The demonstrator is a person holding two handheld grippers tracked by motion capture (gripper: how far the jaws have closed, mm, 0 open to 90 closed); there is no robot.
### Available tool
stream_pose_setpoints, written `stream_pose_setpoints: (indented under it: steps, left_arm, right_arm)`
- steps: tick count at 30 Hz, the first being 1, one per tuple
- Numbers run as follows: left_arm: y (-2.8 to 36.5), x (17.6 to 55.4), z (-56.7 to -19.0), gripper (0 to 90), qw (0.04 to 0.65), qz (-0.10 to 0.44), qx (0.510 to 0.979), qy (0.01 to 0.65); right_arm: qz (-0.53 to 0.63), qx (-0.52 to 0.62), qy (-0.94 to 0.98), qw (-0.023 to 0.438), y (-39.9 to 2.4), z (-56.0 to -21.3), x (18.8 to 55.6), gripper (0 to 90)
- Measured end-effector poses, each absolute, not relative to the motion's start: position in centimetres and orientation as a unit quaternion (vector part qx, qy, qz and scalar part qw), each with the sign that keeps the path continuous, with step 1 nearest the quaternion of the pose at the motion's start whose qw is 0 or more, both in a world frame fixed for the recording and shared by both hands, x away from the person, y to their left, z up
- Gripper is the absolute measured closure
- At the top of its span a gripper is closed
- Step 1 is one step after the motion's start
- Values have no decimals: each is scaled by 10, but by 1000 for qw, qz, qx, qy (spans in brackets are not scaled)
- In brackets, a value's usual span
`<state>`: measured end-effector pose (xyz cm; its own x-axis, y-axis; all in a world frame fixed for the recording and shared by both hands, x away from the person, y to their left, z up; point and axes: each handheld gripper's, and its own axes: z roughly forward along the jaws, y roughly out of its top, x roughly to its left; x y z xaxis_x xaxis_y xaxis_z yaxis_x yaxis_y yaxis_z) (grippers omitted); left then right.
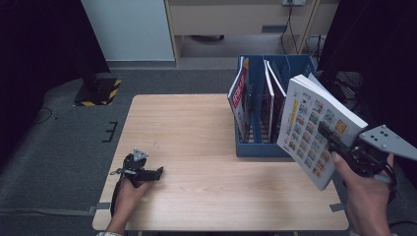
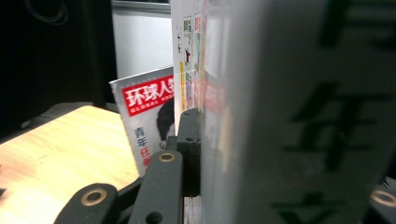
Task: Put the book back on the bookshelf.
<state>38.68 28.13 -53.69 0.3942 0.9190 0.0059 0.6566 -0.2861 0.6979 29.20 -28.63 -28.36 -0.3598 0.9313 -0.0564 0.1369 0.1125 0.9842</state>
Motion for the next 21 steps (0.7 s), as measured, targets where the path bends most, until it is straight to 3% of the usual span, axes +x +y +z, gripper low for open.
stream_pose_setpoints:
  steps: [21]
  left_arm:
    - [281, 387, -537, 0, 313, 209, 774, 509]
  right_arm:
    - [478, 476, 602, 427, -289, -283, 357, 739]
